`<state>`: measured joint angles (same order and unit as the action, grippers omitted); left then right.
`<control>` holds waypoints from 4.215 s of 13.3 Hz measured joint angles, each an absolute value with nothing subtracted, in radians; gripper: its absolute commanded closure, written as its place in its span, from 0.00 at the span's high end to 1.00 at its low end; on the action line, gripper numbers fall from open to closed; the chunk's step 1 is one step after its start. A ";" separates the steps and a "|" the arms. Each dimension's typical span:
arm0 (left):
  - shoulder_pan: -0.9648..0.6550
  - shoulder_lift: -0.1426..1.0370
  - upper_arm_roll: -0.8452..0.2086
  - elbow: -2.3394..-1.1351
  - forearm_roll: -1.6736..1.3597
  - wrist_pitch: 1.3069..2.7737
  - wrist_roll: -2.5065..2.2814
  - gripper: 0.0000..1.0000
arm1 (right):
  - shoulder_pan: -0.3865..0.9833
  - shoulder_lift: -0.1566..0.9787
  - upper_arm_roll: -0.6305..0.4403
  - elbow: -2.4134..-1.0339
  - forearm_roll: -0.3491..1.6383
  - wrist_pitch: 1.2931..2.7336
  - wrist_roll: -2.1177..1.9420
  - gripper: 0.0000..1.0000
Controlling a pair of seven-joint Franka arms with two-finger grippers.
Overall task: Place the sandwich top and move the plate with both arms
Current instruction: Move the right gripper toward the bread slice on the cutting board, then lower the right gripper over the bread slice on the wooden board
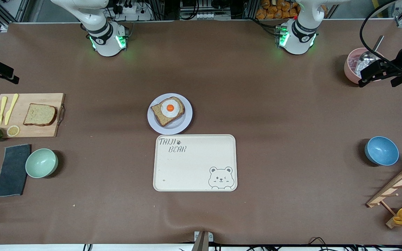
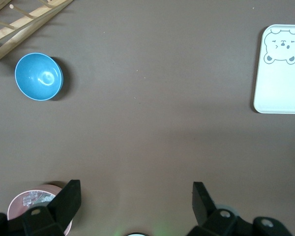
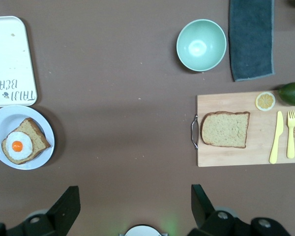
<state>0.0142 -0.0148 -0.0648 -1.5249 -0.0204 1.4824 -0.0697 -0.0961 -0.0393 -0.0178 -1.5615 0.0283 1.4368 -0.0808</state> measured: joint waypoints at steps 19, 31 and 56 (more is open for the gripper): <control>-0.018 0.118 -0.073 -1.519 -0.103 1.551 -0.128 1.00 | -0.097 0.132 -0.033 -1.550 -0.017 1.602 -0.320 1.00; -0.072 0.118 -0.082 -1.519 -0.024 1.547 -0.157 1.00 | -0.375 0.278 -0.040 -1.549 -0.015 1.619 -0.440 1.00; -0.075 0.118 -0.082 -1.519 -0.021 1.544 -0.159 1.00 | -0.627 0.521 -0.037 -1.890 0.019 2.101 -0.598 1.00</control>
